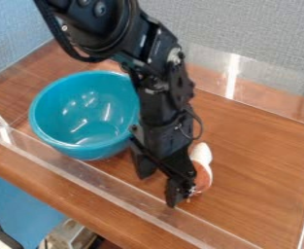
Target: Remove the mushroom from inside the blue bowl and put it on the table
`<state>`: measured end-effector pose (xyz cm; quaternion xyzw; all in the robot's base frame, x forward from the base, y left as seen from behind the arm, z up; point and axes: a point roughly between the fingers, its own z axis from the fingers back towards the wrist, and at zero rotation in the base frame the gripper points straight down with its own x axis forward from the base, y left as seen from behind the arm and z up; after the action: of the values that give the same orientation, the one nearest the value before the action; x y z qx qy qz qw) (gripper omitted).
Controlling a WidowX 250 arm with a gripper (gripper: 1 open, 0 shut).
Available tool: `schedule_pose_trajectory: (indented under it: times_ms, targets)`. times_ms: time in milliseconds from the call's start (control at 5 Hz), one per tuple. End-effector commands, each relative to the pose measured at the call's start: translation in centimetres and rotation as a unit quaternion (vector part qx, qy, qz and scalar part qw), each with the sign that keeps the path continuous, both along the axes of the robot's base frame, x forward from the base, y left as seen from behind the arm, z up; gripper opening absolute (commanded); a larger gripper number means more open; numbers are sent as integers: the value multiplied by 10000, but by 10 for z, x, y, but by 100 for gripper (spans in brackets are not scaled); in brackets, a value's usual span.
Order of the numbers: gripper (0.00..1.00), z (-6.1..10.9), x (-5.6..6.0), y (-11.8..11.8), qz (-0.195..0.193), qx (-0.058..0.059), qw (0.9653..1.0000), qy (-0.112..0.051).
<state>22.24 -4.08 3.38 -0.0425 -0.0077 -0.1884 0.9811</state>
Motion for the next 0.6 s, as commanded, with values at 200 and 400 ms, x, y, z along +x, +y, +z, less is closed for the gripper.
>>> schedule_pose_trajectory:
  times_ms: [200,400]
  targets:
    - [100,3,3,-6,-142,-41,9998,-99]
    - [100,3,3,-8,-157,-50,9998,-96]
